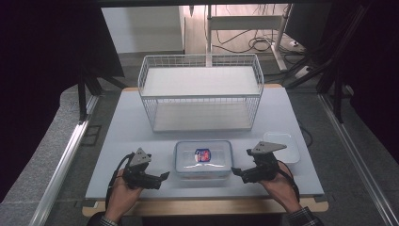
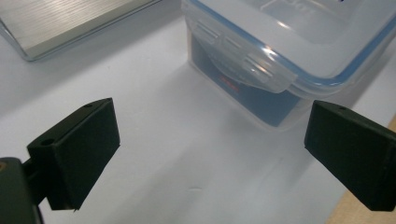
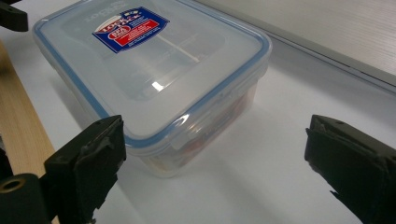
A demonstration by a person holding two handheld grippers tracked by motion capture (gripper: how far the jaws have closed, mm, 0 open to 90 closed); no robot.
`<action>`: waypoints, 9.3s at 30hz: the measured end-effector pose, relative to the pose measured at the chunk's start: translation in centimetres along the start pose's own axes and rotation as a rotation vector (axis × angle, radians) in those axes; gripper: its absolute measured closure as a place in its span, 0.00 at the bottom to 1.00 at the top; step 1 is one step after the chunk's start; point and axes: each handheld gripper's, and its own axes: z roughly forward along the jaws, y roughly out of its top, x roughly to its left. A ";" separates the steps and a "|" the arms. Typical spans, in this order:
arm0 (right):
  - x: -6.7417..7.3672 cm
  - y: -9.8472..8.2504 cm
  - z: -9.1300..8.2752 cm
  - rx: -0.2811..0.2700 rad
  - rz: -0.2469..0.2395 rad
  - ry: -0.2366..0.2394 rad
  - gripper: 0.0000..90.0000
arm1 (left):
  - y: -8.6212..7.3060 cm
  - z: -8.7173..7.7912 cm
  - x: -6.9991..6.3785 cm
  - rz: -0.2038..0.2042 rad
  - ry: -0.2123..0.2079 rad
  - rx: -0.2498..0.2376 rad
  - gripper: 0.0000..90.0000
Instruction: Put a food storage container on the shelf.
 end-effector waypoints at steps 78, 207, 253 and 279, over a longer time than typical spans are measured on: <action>-1.2 1.7 2.0 0.084 0.418 0.281 0.58 | 2.5 2.2 1.8 -0.378 -0.377 -0.040 0.54; -9.1 22.9 -0.3 -0.174 0.303 0.009 0.46 | 23.1 -0.5 10.7 -0.257 -0.233 -0.254 0.49; -7.3 20.3 -1.1 -0.281 0.173 0.003 0.34 | 22.3 -2.7 8.4 -0.126 -0.091 -0.320 0.32; -2.7 16.7 -1.9 -0.242 0.017 -0.008 0.10 | 15.5 -2.7 3.7 -0.006 -0.137 -0.254 0.13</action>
